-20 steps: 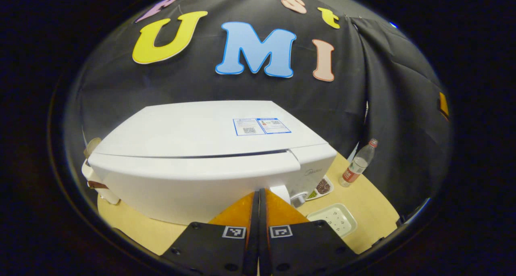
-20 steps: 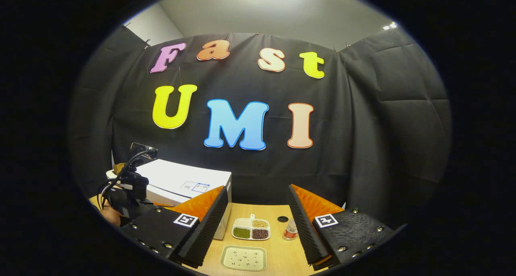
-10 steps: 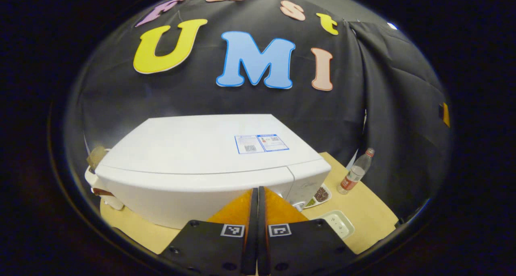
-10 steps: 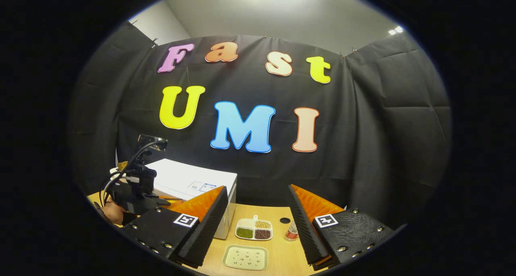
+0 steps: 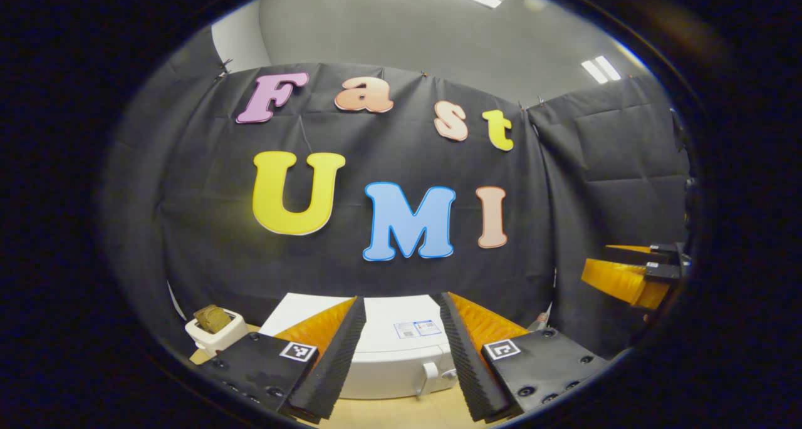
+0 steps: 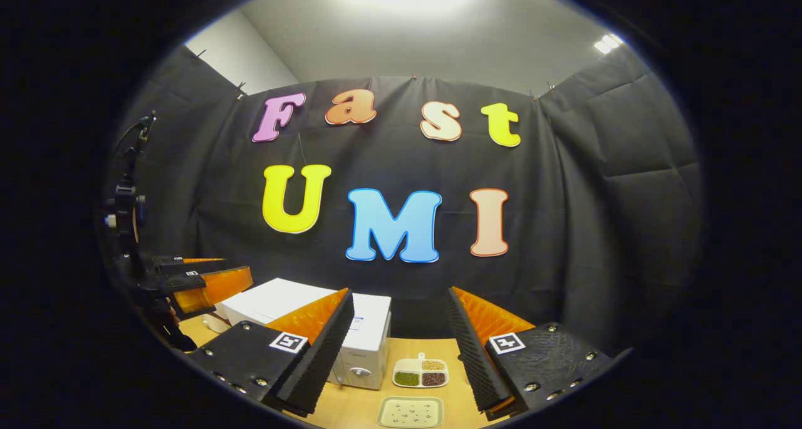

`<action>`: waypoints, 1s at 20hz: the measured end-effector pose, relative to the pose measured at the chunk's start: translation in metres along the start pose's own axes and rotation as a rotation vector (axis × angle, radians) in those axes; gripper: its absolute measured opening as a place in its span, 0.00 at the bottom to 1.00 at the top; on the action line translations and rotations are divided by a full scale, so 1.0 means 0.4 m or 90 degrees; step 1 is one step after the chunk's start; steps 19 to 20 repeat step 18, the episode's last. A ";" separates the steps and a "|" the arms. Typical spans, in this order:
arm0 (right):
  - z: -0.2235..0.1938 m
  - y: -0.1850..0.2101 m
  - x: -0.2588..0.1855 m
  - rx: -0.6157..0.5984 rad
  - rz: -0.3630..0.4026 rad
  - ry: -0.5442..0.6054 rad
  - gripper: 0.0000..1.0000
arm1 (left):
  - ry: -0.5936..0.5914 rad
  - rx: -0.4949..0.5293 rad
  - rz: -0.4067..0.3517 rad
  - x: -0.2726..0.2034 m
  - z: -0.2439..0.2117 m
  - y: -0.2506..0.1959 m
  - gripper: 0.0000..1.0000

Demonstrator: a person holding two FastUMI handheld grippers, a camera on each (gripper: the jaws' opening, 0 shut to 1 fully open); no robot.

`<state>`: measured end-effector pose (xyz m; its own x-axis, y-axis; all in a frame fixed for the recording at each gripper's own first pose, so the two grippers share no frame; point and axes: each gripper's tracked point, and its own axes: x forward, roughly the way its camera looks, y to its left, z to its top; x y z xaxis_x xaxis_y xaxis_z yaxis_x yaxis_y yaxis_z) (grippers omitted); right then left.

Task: Open the microwave oven with the left hand, put the food in, and close the microwave oven.

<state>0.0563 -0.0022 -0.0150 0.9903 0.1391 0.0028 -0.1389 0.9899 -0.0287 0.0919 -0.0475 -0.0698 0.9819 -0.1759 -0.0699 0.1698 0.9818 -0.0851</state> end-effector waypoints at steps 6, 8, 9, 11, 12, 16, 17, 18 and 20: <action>0.087 0.062 -0.011 0.054 0.017 0.006 0.90 | -0.047 0.074 0.061 -0.099 0.180 0.074 0.93; 0.110 0.072 -0.015 0.063 0.008 0.005 0.90 | -0.052 0.066 0.048 -0.123 0.206 0.064 0.94; 0.120 0.080 -0.015 0.066 0.005 0.004 0.91 | -0.054 0.054 0.043 -0.136 0.215 0.063 0.96; 0.130 0.088 -0.021 0.067 -0.005 0.005 0.91 | -0.059 0.035 0.048 -0.163 0.233 0.086 0.96; 0.134 0.092 -0.023 0.067 -0.011 0.007 0.92 | -0.059 0.031 0.055 -0.168 0.235 0.108 0.96; 0.147 0.105 -0.050 0.068 -0.037 0.010 0.92 | -0.055 0.018 0.055 -0.198 0.229 0.161 0.94; 0.149 0.114 -0.058 0.066 -0.041 0.010 0.92 | -0.054 0.018 0.054 -0.204 0.229 0.172 0.94; 0.150 0.122 -0.064 0.062 -0.044 0.013 0.92 | -0.053 0.017 0.052 -0.209 0.229 0.180 0.94; 0.150 0.122 -0.064 0.062 -0.044 0.013 0.92 | -0.053 0.017 0.052 -0.209 0.229 0.180 0.94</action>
